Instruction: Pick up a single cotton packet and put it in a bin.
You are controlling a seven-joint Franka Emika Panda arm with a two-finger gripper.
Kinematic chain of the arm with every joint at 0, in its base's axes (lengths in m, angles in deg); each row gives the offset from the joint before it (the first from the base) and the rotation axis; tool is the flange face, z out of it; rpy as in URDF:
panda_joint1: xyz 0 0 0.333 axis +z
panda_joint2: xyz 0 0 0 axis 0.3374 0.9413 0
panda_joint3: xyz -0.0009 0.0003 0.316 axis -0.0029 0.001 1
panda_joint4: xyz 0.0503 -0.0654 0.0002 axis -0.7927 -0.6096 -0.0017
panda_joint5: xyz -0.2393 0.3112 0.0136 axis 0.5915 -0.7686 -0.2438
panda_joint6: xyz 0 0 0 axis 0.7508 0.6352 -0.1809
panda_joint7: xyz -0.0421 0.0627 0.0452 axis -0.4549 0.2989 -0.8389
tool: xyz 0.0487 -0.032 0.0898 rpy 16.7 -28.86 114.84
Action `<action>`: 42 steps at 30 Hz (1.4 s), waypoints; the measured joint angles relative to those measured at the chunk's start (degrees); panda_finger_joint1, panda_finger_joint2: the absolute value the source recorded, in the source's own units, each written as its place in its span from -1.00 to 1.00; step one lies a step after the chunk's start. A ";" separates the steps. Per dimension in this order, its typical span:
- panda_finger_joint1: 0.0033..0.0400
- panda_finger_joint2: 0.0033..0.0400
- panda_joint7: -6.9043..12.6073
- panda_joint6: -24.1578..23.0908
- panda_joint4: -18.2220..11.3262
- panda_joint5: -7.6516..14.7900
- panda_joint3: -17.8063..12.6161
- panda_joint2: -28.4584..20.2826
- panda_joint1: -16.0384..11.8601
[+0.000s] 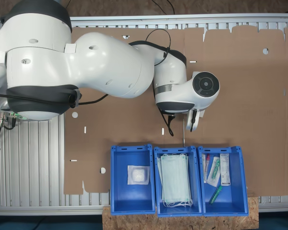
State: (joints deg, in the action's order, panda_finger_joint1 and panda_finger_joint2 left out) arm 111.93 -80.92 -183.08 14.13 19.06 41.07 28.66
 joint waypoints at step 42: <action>-0.22 -0.22 0.08 0.00 0.00 0.00 0.00 0.00 0.00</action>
State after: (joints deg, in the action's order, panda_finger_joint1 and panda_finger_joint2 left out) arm 112.01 -80.92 -183.08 14.13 19.06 41.07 28.66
